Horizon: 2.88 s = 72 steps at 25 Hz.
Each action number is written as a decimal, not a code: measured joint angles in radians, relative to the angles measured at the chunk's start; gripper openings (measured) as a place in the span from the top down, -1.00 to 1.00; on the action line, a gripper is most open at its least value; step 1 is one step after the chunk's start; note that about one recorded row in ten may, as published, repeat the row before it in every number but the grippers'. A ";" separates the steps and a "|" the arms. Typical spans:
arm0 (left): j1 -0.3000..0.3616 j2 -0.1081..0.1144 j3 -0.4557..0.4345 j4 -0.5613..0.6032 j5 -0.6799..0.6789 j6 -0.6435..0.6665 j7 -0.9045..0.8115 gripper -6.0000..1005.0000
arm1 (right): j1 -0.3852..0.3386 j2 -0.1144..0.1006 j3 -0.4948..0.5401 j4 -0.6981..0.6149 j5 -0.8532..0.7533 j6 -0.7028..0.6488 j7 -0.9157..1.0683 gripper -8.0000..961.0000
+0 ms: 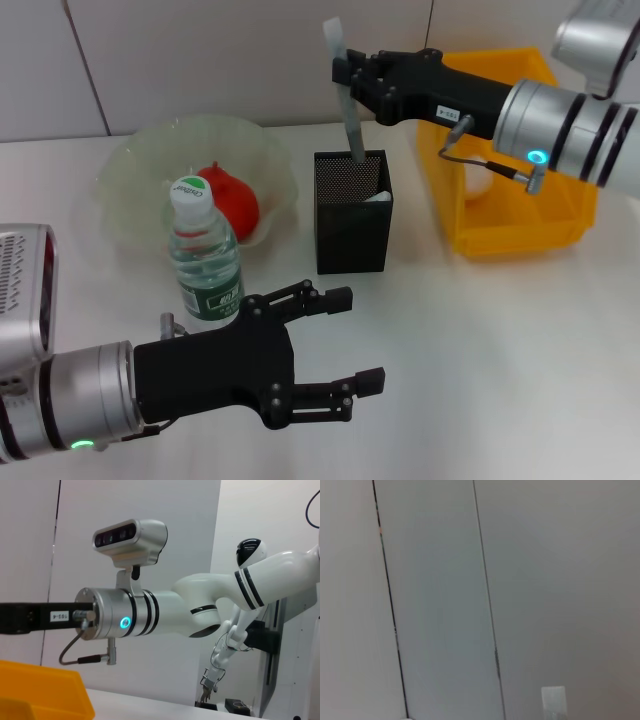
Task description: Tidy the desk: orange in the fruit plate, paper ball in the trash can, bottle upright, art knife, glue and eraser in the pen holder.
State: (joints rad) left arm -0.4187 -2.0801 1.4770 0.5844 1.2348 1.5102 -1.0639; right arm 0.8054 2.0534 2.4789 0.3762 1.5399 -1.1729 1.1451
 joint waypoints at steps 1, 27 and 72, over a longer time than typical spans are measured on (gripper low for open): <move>0.000 0.000 0.000 0.000 0.000 0.000 0.000 -0.73 | 0.003 0.003 0.000 -0.005 0.003 0.011 -0.006 0.71; 0.009 0.000 0.006 0.000 -0.003 0.006 0.010 -0.73 | -0.001 0.012 -0.053 -0.048 0.011 0.093 -0.035 0.71; 0.011 0.009 -0.010 0.005 -0.011 0.005 0.004 -0.73 | -0.272 0.021 -0.103 0.360 0.040 -0.182 0.017 -0.51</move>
State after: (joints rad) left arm -0.4076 -2.0712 1.4672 0.5897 1.2238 1.5154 -1.0602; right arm 0.5337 2.0748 2.3754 0.7364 1.5803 -1.3552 1.1619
